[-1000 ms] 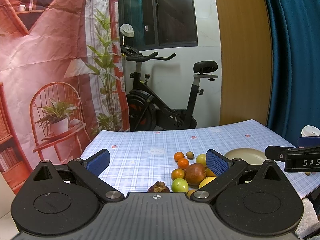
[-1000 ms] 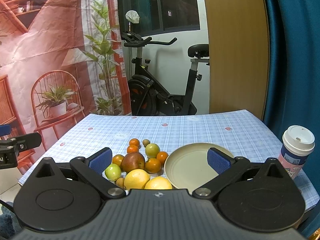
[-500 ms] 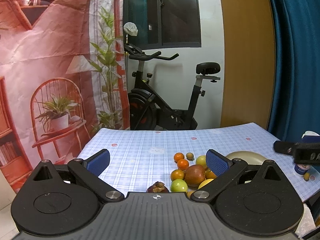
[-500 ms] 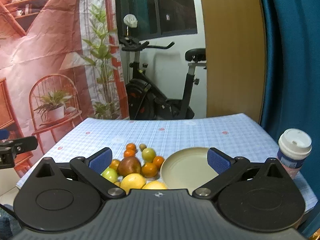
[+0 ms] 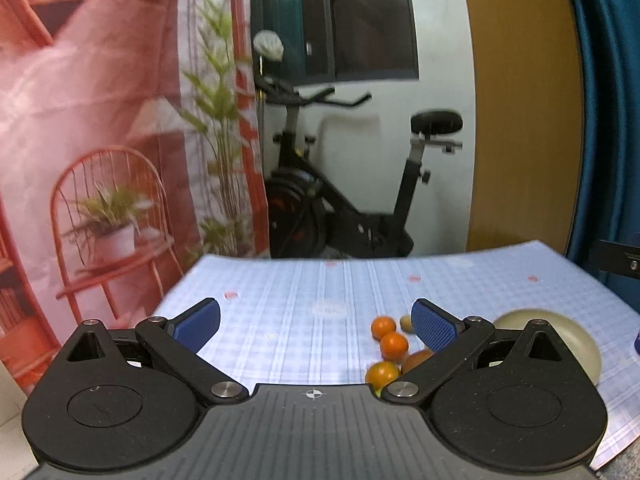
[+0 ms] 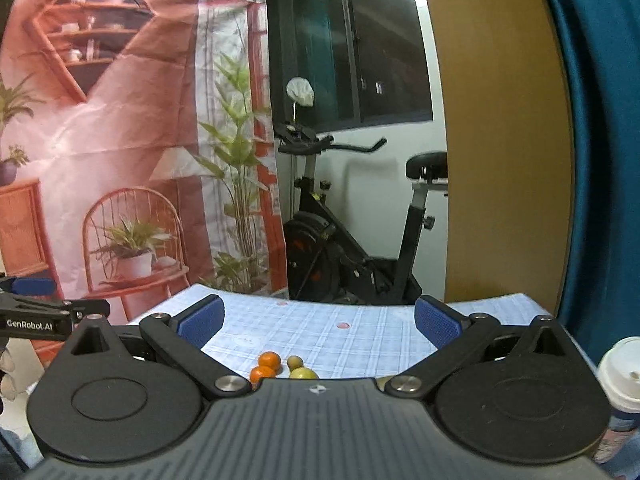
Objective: Organize fruits
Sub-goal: 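Move the left tool down to the dark purple mangosteen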
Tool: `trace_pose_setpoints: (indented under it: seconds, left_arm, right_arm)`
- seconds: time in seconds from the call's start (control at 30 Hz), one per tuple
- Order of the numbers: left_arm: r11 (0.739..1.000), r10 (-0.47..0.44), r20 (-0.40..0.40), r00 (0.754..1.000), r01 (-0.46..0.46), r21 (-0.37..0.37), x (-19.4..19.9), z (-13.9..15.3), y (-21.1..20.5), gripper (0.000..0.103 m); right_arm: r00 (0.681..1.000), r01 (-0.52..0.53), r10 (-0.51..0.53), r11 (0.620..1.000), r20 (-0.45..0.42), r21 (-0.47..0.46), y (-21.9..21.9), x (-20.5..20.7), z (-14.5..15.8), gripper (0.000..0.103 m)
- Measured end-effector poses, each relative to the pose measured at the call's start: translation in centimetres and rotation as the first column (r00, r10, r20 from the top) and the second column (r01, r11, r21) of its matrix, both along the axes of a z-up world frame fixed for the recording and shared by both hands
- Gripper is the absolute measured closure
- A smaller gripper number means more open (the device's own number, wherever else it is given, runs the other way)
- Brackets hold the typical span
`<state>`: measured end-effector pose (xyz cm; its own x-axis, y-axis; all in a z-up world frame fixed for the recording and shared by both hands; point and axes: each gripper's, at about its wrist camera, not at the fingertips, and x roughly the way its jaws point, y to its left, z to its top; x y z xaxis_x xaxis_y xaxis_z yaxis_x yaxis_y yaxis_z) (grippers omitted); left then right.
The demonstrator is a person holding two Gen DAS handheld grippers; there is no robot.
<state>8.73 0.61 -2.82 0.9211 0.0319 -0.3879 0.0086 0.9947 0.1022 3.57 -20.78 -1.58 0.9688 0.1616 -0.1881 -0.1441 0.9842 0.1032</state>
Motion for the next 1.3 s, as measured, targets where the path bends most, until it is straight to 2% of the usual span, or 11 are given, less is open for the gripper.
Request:
trace_pose_setpoints:
  seconds: [0.1, 0.23, 0.3, 0.47, 0.67, 0.8, 0.97, 1.03, 1.07, 1.13, 1.3]
  left_arm:
    - [0.999, -0.004, -0.034, 0.999, 0.002, -0.046, 1.2, -0.9, 1.2, 0.001]
    - [0.987, -0.029, -0.028, 0.999, 0.024, -0.159, 1.9, -1.8, 4.1, 0.001]
    - [0.981, -0.002, -0.048, 0.999, -0.007, -0.196, 2.4, -2.1, 5.3, 0.001]
    - [0.985, 0.028, -0.132, 0.991, -0.05, -0.165, 4.0, -2.5, 6.9, 0.004]
    - [0.981, 0.065, -0.19, 0.98, -0.098, -0.169, 4.8, -3.7, 8.3, 0.005]
    - [0.976, 0.054, -0.255, 0.965, -0.104, -0.189, 5.5, -4.9, 9.4, 0.005]
    - [0.967, 0.031, -0.298, 0.954, -0.104, -0.231, 6.1, -5.5, 10.6, 0.006]
    - [0.959, 0.013, -0.315, 0.949, -0.102, -0.266, 6.1, -5.9, 11.1, 0.006]
    - [0.952, 0.004, -0.318, 0.948, -0.101, -0.288, 6.1, -6.2, 11.4, 0.007]
    - [0.942, -0.017, -0.317, 0.948, -0.092, -0.324, 5.6, -6.7, 11.4, 0.02]
    - [0.943, -0.068, -0.336, 0.939, -0.049, -0.33, 5.3, -7.6, 10.8, 0.034]
  right_arm:
    - [0.999, -0.009, 0.009, 1.0, -0.039, 0.005, 0.6, 2.1, -1.2, 0.0]
    - [0.998, -0.016, 0.016, 1.0, -0.065, 0.014, 1.5, 4.3, -2.4, 0.0]
    - [0.996, -0.026, 0.029, 0.999, -0.083, 0.038, 2.0, 5.6, -3.0, 0.0]
    - [0.995, -0.049, 0.057, 0.994, -0.078, 0.098, 3.4, 8.1, -4.1, 0.0]
    - [0.987, -0.113, 0.128, 0.983, -0.096, 0.147, 4.9, 9.8, -5.6, 0.0]
    - [0.972, -0.169, 0.182, 0.981, -0.151, 0.093, 6.5, 10.4, -6.6, 0.0]
    - [0.925, -0.26, 0.267, 0.964, -0.27, 0.06, 8.6, 11.3, -7.8, 0.0]
    - [0.923, -0.275, 0.277, 0.96, -0.267, 0.046, 9.1, 11.1, -7.9, 0.001]
    - [0.92, -0.288, 0.286, 0.957, -0.269, 0.032, 9.3, 11.2, -7.9, 0.001]
    - [0.91, -0.304, 0.296, 0.953, -0.289, 0.02, 9.7, 11.5, -8.1, 0.001]
    - [0.855, -0.387, 0.369, 0.922, -0.365, 0.027, 11.0, 11.6, -9.0, 0.012]
